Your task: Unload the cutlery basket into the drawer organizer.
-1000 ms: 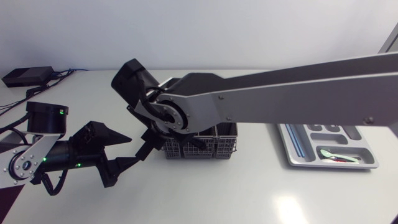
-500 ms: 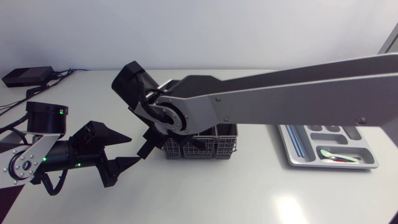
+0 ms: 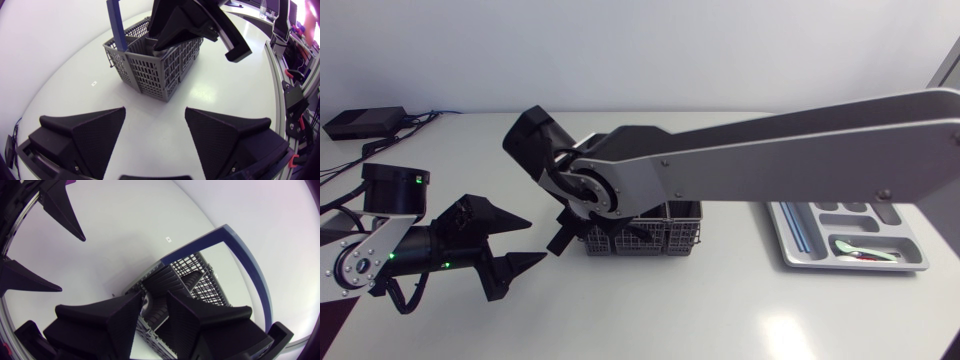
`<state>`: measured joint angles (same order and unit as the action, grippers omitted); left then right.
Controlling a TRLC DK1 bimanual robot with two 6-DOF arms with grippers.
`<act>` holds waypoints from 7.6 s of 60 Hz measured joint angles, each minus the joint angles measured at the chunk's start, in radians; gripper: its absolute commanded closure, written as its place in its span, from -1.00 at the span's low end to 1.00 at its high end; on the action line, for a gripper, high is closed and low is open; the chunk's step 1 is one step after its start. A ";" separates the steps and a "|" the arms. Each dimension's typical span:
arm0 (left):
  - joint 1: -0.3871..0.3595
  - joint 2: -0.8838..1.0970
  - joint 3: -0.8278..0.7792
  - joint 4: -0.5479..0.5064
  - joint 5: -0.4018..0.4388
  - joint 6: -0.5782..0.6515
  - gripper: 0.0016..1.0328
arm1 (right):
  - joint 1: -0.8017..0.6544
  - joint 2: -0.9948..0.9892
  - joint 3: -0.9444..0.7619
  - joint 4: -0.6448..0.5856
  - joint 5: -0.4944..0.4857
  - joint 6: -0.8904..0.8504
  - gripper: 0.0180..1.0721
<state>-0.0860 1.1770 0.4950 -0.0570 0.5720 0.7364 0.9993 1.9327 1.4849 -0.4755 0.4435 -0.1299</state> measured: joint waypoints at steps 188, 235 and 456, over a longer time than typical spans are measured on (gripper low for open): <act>-0.084 -0.207 0.081 -0.208 -0.012 -0.034 -0.62 | 0.182 -0.486 -0.349 0.166 0.081 -0.642 0.88; -0.263 -0.148 0.257 -0.550 -0.023 0.148 0.35 | 0.257 -0.594 -0.472 0.226 0.047 -0.642 0.88; -0.193 -0.065 0.367 0.059 -0.163 -0.712 -0.44 | -0.345 -0.293 0.083 0.000 -0.841 0.177 0.88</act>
<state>-0.2787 1.1118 0.8619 0.0021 0.4091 0.0242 0.6544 1.6398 1.5677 -0.4759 -0.3973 0.0475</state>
